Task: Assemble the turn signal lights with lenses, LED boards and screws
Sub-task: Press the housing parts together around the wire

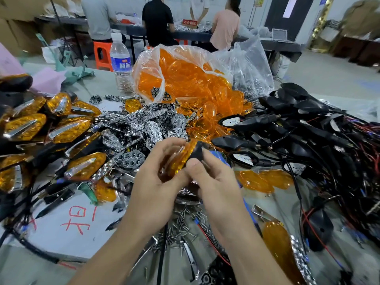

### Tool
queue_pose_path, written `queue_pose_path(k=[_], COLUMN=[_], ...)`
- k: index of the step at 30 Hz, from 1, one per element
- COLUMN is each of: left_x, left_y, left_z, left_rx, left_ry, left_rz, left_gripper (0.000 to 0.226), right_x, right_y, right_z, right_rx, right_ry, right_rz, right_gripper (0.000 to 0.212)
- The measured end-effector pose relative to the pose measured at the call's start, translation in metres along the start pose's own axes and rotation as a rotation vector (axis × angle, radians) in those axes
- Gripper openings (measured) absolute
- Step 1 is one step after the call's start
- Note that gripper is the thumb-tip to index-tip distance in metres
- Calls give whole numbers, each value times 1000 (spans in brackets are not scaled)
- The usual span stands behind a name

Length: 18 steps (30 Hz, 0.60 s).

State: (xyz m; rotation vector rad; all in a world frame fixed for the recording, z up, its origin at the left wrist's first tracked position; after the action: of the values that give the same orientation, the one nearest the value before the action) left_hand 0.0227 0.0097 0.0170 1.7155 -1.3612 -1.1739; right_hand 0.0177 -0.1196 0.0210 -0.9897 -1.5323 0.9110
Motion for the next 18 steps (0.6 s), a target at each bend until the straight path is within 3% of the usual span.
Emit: queue_pose_path(k=[3, 7, 11, 18], left_x=[-1, -6, -3, -11], left_y=[3, 11, 12, 14], left_z=[1, 3, 4, -5], left_rx=[40, 142, 81, -56], left_ry=[60, 91, -30, 32], left_rz=[-184, -429, -37, 185], left_gripper=[44, 58, 42, 26], right_x=[2, -7, -7, 1], right_y=[4, 0, -4, -10], right_z=[0, -3, -2, 4], right_rx=[-9, -26, -74, -120], right_ry=[14, 50, -22, -162], right_rz=[-49, -85, 22, 153], right_gripper=[31, 22, 19, 14])
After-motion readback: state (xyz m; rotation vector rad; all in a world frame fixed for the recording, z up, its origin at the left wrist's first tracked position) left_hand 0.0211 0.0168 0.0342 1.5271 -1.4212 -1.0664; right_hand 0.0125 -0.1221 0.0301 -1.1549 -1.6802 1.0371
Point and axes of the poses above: each hand's wrist, its own z-axis away from the middle knuckle, its own x-axis out of the palm, y = z × x, the point moved 4 cm from there along -z, towards the middle knuckle, and after that the axes turned 12 degrees about -z, right-handed, at the moved point
